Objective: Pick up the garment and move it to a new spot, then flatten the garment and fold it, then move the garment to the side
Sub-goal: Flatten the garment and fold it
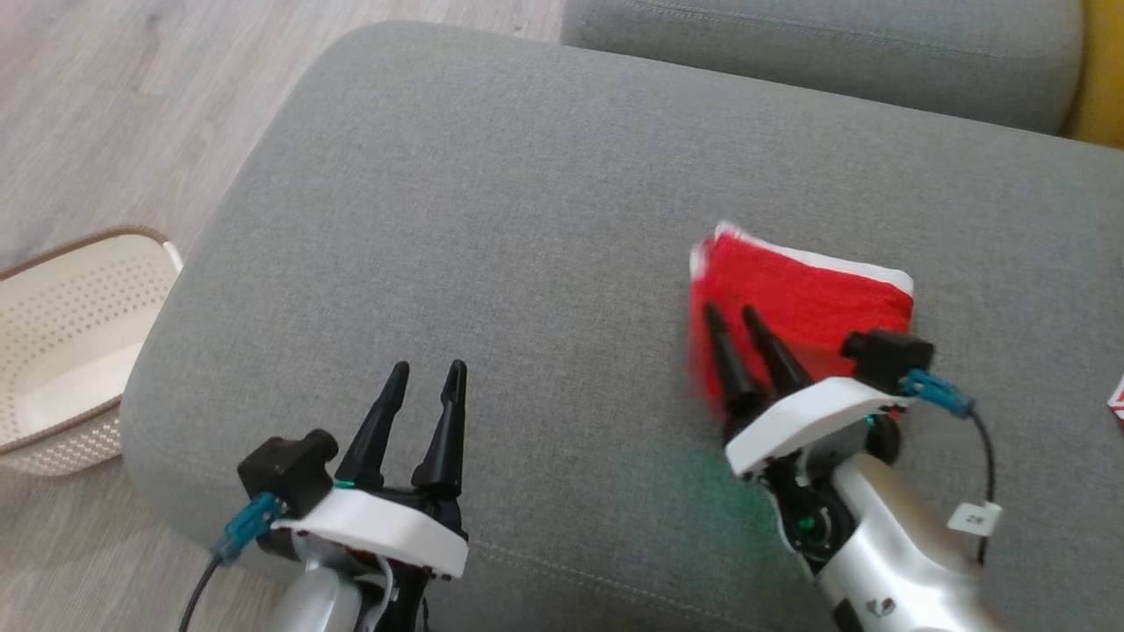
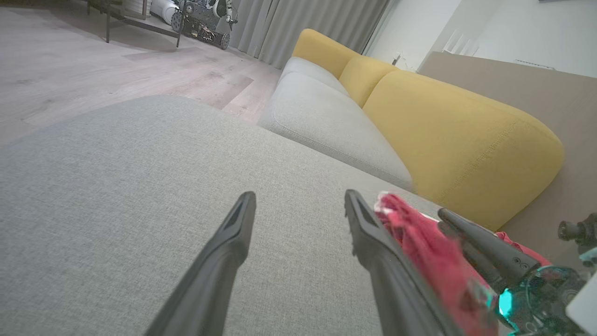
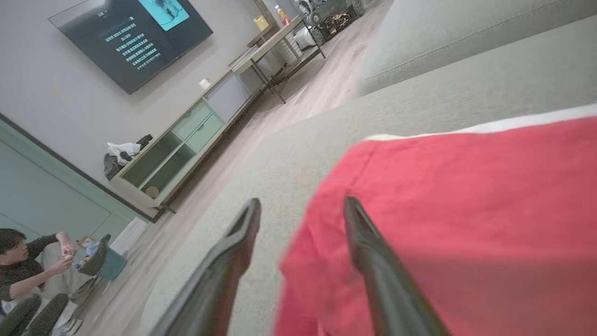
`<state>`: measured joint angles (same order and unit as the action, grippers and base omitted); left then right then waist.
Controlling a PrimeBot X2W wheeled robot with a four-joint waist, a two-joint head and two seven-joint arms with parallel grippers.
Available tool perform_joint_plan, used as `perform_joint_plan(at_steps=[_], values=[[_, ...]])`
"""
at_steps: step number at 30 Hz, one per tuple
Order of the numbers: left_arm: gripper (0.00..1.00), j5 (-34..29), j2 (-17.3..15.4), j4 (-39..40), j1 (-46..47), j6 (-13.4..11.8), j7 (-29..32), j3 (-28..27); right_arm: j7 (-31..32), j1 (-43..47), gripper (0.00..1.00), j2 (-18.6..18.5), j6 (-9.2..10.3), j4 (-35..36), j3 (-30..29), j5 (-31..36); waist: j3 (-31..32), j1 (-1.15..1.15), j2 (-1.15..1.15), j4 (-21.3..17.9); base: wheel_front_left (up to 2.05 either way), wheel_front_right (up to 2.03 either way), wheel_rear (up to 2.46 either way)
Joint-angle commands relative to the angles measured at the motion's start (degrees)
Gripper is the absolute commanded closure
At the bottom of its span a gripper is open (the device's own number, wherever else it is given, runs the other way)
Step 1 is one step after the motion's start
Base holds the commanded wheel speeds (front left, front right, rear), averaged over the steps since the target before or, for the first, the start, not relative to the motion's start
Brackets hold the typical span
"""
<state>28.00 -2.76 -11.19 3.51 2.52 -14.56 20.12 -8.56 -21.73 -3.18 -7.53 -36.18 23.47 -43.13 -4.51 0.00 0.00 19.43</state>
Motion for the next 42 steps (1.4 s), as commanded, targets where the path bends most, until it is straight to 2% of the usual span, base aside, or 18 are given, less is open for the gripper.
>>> perform_joint_plan(at_steps=[1, 6, 10, 14, 22, 28, 29, 33, 37, 42], values=[[0.0, 0.54, -0.11, 1.75, 1.31, -0.24, -0.44, -1.35, -0.63, -2.59, 0.0, 0.3, 0.04, 1.61, 2.38, -1.0, -0.2, 0.0, 0.0, 0.24, 0.0, 0.0, 0.0], [0.0, 0.82, -0.11, 1.72, 1.39, -0.48, -0.44, -1.25, 1.1, -2.97, 0.0, 0.3, 0.04, -1.57, 7.06, -2.76, -0.63, 0.0, 0.0, 0.51, 0.0, 0.0, 0.0], [0.0, 0.94, -0.11, 1.74, 1.39, -0.6, -0.44, -1.21, 2.3, -3.82, 0.0, 0.3, 0.04, -6.49, 7.59, -3.23, -0.7, 0.0, 0.0, 0.32, 0.0, 0.0, 0.0], [0.0, 1.09, -0.11, 1.79, 1.55, -0.71, -0.44, -1.26, 2.6, -5.15, 0.0, 0.3, 0.04, -8.53, 9.13, -4.57, -0.79, 0.0, 0.0, -0.37, 0.0, 0.0, 0.0], [0.0, 0.35, -0.11, 2.22, 1.68, -0.52, -0.44, -2.44, -2.45, -7.87, 0.0, -0.55, 0.04, -7.29, 9.54, -3.02, -0.08, 0.0, 0.0, -4.88, 0.0, 0.0, 0.0], [0.0, -0.28, -0.11, 2.86, 2.06, -0.28, -0.44, -3.87, -5.64, -7.13, 0.0, -5.94, 0.04, -4.13, 5.22, 2.68, 1.11, 0.0, 0.0, -9.02, 0.0, 0.0, 0.0], [0.0, -0.28, -0.11, 2.86, 2.06, -0.28, -0.44, -3.87, -5.64, -7.13, 0.0, -5.94, 0.04, -4.13, 5.22, 2.68, 1.11, 0.0, 0.0, -9.02, 0.0, 0.0, 0.0], [0.0, -0.72, -0.11, 3.15, 2.19, -0.12, -0.44, -4.77, -6.3, -5.03, 0.0, -9.15, 0.04, -1.59, -0.47, 9.73, 1.7, 0.0, 0.0, -11.35, 0.0, 0.0, 0.0], [0.0, -0.86, -0.11, 3.34, 2.05, -0.07, -0.44, -6.02, -6.4, -1.13, 0.0, -10.15, 0.04, 3.73, -7.79, 18.87, 2.09, 0.0, 0.0, -13.3, 0.0, 0.0, 0.0], [0.0, -1.13, -0.11, 3.44, 1.72, 0.32, -0.44, -7.28, -6.42, 6.01, 0.0, -7.99, 0.04, 11.35, -16.14, 28.99, 2.33, 0.0, 0.0, -14.83, 0.0, 0.0, 0.0]])
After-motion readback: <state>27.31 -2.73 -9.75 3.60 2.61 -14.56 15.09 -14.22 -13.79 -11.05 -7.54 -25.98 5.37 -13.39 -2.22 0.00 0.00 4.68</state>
